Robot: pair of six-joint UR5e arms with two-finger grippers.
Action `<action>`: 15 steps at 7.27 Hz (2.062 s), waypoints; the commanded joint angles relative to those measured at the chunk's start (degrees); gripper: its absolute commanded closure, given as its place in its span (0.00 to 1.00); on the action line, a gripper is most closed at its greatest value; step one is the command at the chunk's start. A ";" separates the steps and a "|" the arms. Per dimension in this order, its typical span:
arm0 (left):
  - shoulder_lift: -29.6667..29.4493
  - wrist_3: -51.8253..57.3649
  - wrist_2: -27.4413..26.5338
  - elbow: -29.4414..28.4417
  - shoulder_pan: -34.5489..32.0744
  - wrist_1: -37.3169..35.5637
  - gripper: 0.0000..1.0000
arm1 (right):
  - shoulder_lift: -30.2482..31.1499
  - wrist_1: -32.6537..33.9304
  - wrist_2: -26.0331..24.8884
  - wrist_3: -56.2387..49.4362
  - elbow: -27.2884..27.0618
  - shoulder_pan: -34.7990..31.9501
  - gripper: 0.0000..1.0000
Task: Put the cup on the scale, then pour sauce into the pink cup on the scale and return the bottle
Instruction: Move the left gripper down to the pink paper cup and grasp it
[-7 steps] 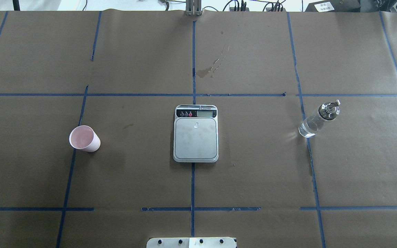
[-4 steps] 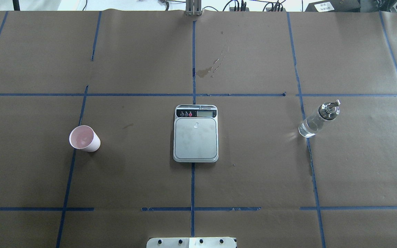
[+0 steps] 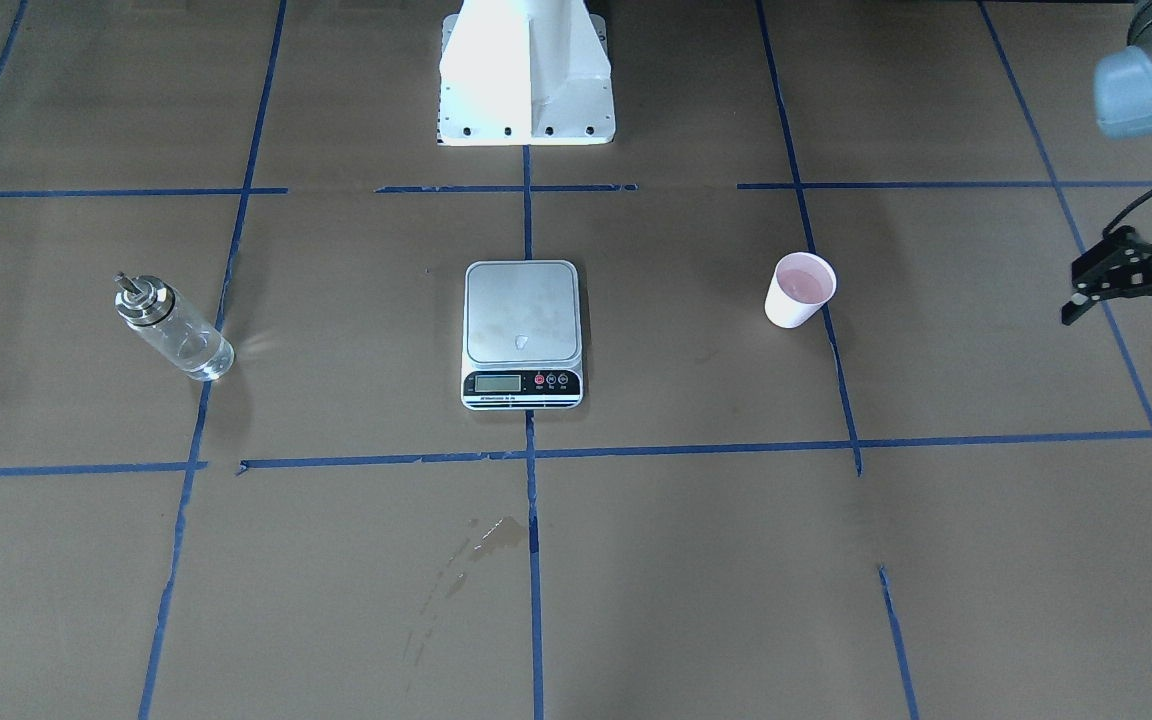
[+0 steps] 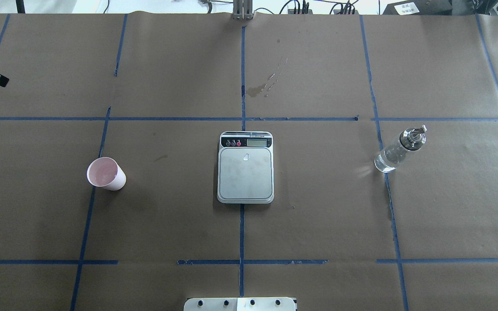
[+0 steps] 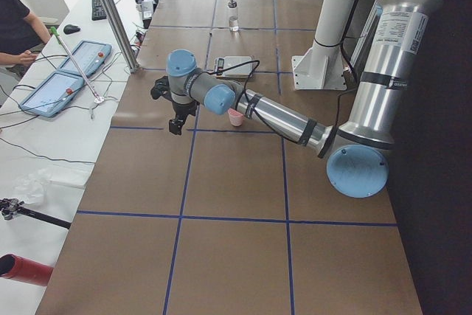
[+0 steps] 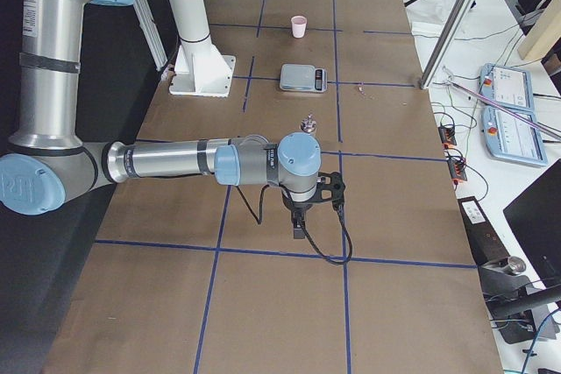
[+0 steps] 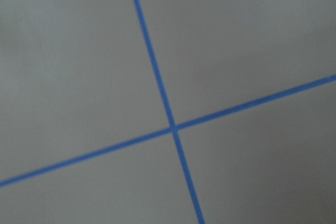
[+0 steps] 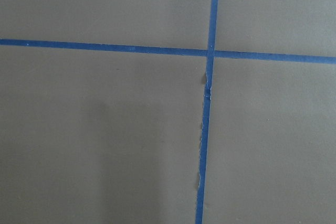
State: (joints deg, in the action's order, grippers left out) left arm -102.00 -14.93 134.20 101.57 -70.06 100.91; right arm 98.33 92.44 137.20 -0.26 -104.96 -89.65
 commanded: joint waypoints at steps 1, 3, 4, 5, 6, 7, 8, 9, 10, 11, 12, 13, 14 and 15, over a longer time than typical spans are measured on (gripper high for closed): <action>-0.48 -11.86 -4.43 0.90 7.64 5.08 0.00 | -0.50 -0.33 -0.18 -0.10 -0.33 0.00 0.00; -0.13 -13.62 -7.45 1.70 8.10 5.18 0.00 | -3.49 -2.44 -0.62 0.08 -0.42 0.00 0.00; -0.04 -17.20 -7.29 1.70 8.97 5.00 0.00 | -3.32 -2.61 -0.62 -0.09 -0.07 0.00 0.00; 1.26 -23.59 -7.63 2.57 12.29 5.35 0.00 | -3.06 -3.05 0.08 -0.01 0.46 0.09 0.00; 2.14 -31.83 -10.16 4.67 16.50 5.35 0.00 | -2.79 -3.14 0.17 -0.01 -0.32 0.09 0.00; 3.02 -37.39 -10.97 6.43 19.24 5.35 0.00 | -2.79 -3.06 -0.35 -0.01 -0.24 0.18 0.00; 3.90 -40.41 -11.59 7.40 21.79 5.35 0.00 | -2.79 -3.05 -0.53 -0.01 -0.16 0.35 0.00; 4.78 -46.79 -13.07 8.54 24.25 5.62 0.00 | -2.79 -3.05 -0.27 0.08 -0.15 0.35 0.00; 5.31 -50.51 -15.70 8.73 27.23 6.58 0.00 | -2.79 -3.05 0.08 0.08 -0.24 0.35 0.00; 5.49 -53.24 -15.98 8.73 27.70 7.46 0.00 | -2.88 -3.05 0.00 0.08 -0.16 0.35 0.00; 5.49 -53.27 -15.99 8.21 27.87 7.64 0.00 | -2.96 -3.05 0.17 0.08 -0.24 0.35 0.00; 5.49 -53.27 -16.07 7.77 27.88 7.64 0.00 | -2.96 -3.05 0.17 0.08 -0.42 0.35 0.00; 5.49 -53.27 -16.07 7.15 27.96 7.73 0.01 | -2.96 -3.05 0.17 0.08 -0.42 0.35 0.00; 5.32 -53.10 -16.42 6.02 28.31 7.81 0.01 | -2.96 -3.05 0.17 0.17 -0.42 0.35 0.00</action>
State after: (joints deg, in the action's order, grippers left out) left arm -96.56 -68.09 118.06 108.71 -42.07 108.60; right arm 95.37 89.38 137.36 -0.15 -105.34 -89.30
